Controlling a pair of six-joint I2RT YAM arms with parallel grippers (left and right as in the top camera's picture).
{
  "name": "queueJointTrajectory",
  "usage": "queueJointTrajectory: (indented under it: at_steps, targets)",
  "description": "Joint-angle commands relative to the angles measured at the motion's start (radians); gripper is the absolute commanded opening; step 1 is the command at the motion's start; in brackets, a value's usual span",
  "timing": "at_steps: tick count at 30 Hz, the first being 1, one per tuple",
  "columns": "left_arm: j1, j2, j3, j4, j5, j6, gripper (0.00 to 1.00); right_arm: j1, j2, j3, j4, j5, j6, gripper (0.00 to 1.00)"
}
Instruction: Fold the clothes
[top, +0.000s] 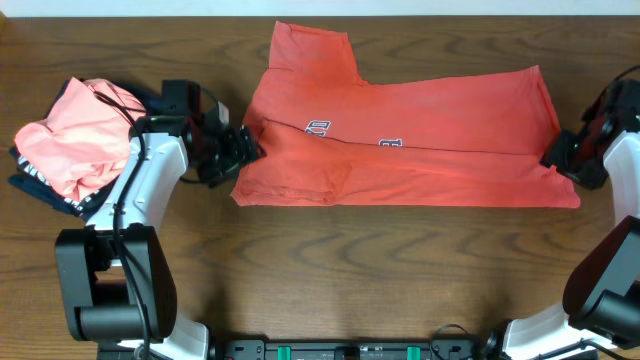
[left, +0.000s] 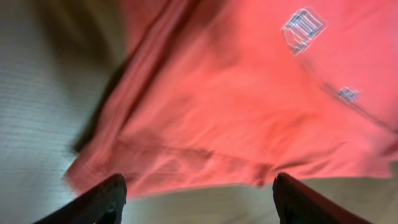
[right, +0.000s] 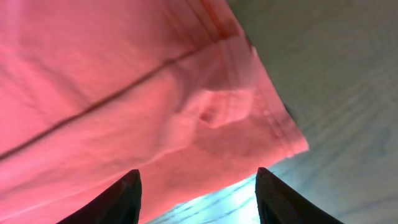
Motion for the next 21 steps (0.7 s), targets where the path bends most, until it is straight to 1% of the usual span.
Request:
queueJointTrajectory:
  at_steps: [1,8,12,15,16,18,20,21]
  targets:
    - [-0.013,-0.005,-0.025,-0.025,-0.144,0.019,0.77,0.004,0.008,-0.065,0.006,0.107,0.032,0.59]
    - [-0.021,-0.005,-0.141,0.093,-0.156,0.018,0.81,-0.014,0.008,-0.244,0.173,0.131,0.044,0.66]
    - [-0.021,-0.003,-0.188,0.169,-0.156,0.018,0.82,-0.027,0.008,-0.319,0.275,0.132,0.044,0.67]
    - [-0.021,-0.003,-0.22,0.224,-0.156,0.018,0.82,-0.033,0.008,-0.353,0.317,0.132,0.054,0.66]
    - [-0.021,-0.003,-0.231,0.243,-0.156,0.018,0.82,-0.033,0.008,-0.36,0.327,0.131,0.055,0.63]
    - [-0.021,-0.003,-0.246,0.275,-0.156,0.018,0.82,-0.033,0.008,-0.365,0.332,0.132,0.055,0.47]
    - [-0.021,-0.003,-0.251,0.285,-0.156,0.018,0.76,-0.033,0.008,-0.365,0.331,0.132,0.055,0.33]
    - [-0.021,-0.003,-0.251,0.288,-0.156,0.018,0.68,-0.033,0.008,-0.365,0.327,0.132,0.055,0.25]
